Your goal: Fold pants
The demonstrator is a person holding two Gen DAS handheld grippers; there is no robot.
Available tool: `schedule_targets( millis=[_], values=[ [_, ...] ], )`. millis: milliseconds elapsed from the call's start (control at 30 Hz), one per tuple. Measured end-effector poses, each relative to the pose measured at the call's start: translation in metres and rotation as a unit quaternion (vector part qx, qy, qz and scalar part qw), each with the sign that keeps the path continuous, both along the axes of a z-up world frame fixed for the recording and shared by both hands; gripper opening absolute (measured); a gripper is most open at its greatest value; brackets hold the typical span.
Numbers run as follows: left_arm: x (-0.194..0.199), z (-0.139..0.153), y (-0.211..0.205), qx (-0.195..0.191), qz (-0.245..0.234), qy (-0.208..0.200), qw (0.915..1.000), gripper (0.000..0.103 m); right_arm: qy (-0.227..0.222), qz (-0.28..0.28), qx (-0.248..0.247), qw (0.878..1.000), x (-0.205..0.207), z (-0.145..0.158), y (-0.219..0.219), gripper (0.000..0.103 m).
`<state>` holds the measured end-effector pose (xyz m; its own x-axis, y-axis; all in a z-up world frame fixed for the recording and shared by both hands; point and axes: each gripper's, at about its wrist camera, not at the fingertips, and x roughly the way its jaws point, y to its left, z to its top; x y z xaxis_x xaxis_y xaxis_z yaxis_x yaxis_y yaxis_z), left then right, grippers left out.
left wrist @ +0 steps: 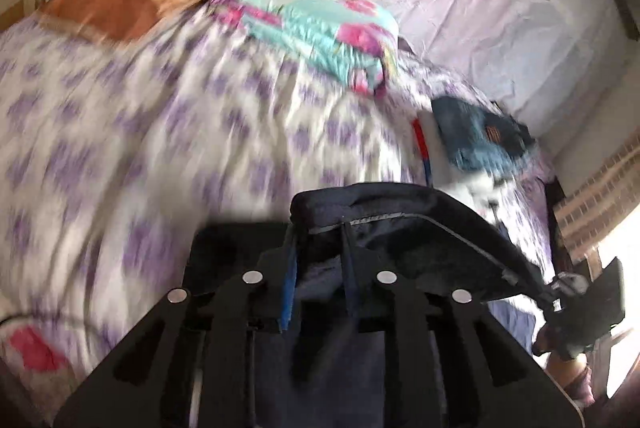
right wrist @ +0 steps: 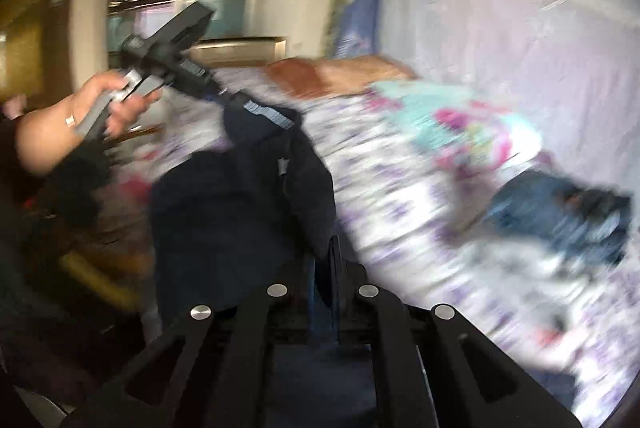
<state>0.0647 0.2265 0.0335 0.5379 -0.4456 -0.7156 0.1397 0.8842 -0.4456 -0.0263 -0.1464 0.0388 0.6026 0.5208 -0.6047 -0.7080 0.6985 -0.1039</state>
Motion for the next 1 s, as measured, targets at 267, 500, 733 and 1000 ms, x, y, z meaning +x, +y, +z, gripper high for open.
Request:
schedule_targets(
  millis=[267, 500, 733, 1000],
  values=[
    [-0.088, -0.069, 0.031, -0.117, 0.03, 0.099, 0.9877, 0.032, 0.057, -0.044, 0.014, 0.997, -0.039, -0.106, 0.016, 0.007],
    [-0.088, -0.049, 0.0, -0.188, 0.035, 0.064, 0.9795, 0.072, 0.043, -0.047, 0.031, 0.998, -0.044, -0.108, 0.013, 0.007],
    [-0.058, -0.05, -0.003, -0.147, 0.104, 0.076, 0.9808, 0.084, 0.035, -0.045, 0.036, 0.998, -0.048, -0.109, 0.012, 0.007],
    [-0.03, -0.046, 0.012, -0.066, 0.138, 0.045, 0.9872, 0.044, 0.023, -0.048, 0.048, 0.997, -0.051, -0.094, 0.009, 0.007]
  ],
)
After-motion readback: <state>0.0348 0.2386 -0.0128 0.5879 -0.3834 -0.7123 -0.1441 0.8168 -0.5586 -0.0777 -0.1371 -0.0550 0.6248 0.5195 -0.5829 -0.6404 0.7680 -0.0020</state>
